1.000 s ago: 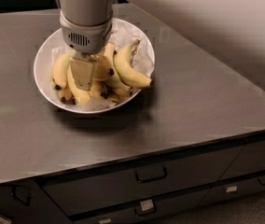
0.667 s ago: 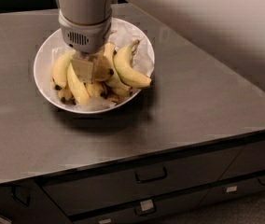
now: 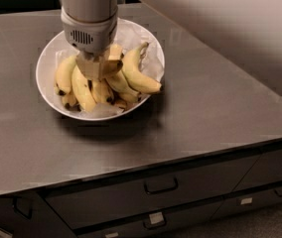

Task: Pick banana from white bowl

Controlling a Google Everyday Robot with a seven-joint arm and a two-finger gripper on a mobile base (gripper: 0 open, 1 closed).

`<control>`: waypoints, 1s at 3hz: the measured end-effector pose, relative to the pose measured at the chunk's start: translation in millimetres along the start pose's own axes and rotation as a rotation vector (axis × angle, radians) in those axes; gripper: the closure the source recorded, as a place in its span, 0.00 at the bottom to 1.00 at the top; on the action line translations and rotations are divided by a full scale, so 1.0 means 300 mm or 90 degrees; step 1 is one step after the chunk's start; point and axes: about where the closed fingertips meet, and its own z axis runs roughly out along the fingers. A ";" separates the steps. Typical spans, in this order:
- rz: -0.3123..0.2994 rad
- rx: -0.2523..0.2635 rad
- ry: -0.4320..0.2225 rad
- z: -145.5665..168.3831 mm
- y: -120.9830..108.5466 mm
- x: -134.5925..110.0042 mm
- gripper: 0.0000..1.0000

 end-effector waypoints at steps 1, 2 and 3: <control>-0.001 0.003 -0.008 -0.001 -0.002 -0.005 1.00; -0.011 0.020 -0.068 -0.066 -0.004 0.012 1.00; -0.033 0.043 -0.161 -0.176 0.000 0.042 1.00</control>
Offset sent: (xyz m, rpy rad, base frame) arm -0.0180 -0.0284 0.0606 0.2651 -0.1611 0.0954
